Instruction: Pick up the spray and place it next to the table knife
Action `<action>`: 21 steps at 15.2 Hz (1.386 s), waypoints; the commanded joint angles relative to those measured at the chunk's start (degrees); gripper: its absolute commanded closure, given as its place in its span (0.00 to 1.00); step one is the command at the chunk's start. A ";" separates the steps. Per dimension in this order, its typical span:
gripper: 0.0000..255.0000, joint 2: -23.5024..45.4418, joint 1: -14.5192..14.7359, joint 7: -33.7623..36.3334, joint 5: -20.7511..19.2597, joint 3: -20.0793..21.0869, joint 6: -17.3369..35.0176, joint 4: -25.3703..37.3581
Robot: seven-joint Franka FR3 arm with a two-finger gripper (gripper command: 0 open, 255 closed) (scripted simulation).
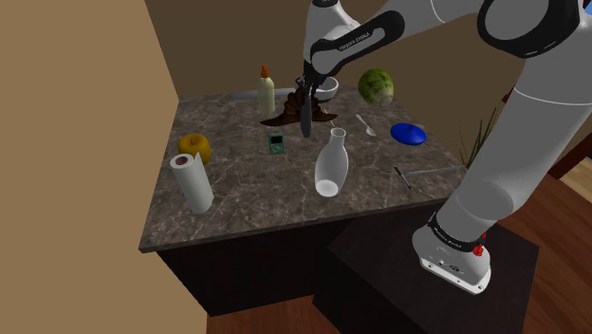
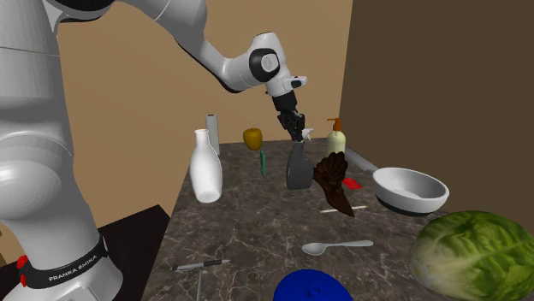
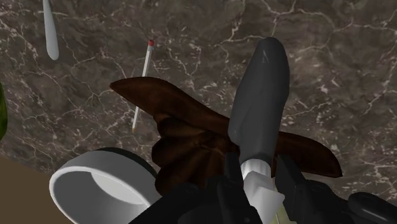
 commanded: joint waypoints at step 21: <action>1.00 -3.64 0.03 -3.27 2.57 0.52 -9.58 6.21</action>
